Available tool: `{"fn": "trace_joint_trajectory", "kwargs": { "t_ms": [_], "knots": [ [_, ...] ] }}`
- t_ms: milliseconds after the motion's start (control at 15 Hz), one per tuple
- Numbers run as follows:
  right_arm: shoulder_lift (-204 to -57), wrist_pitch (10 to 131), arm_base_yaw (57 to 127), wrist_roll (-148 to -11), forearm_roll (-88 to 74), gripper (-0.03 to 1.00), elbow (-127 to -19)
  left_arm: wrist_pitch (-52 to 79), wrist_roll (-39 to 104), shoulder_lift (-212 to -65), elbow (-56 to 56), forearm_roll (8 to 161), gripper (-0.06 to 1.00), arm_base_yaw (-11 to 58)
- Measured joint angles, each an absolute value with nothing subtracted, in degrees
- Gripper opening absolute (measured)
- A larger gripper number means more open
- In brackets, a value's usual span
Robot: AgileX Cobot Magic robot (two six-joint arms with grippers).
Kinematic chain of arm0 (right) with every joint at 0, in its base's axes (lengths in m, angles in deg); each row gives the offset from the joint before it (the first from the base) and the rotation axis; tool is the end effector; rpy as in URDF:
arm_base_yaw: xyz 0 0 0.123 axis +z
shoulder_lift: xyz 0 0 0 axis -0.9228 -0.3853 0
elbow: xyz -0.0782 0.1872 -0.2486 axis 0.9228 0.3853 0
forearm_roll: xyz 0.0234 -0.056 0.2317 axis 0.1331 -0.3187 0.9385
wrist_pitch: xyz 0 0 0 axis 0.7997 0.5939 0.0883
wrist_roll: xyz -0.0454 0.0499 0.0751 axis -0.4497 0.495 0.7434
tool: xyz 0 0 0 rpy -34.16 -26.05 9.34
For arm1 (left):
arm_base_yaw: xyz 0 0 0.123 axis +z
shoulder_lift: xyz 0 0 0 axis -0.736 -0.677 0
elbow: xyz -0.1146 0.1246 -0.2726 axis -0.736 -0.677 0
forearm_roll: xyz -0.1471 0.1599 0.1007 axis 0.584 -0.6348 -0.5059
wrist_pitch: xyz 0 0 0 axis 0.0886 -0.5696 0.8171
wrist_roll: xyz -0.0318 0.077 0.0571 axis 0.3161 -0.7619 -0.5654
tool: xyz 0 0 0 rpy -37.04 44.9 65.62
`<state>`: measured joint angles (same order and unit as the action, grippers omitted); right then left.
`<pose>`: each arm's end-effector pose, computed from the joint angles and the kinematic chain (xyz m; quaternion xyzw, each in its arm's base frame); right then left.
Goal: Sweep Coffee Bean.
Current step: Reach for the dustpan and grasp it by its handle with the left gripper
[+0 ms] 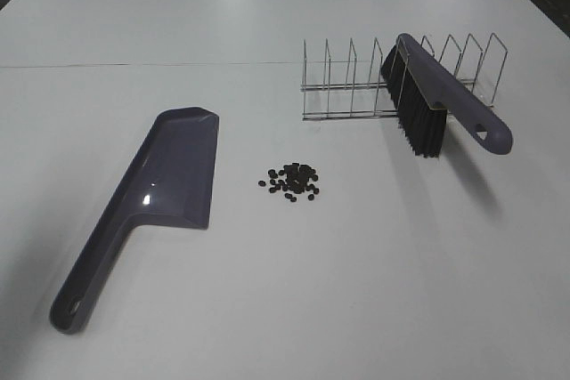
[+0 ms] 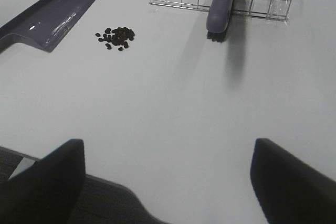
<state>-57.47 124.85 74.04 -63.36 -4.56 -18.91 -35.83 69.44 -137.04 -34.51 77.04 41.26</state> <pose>-0.0439 0.0110 0.2509 -0.1064 0.8659 0.0888 0.4806 0.1917 -0.0287 0.2729 0.0047 0.9907 -0.0534 0.1252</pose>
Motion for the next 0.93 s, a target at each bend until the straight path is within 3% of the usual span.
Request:
{"fn": "trace_joint_trajectory", "kwargs": {
  "t_ms": [400,933],
  "knots": [
    [-57.47,124.85,74.04,-63.36,-4.56,0.75,-18.85,-28.61,75.05,-154.00,-30.78,77.33,0.81,31.63],
    [-57.47,124.85,74.04,-63.36,-4.56,0.75,-18.85,-23.74,74.76,-169.75,-26.77,78.82,0.81,27.10]
  ]
}}
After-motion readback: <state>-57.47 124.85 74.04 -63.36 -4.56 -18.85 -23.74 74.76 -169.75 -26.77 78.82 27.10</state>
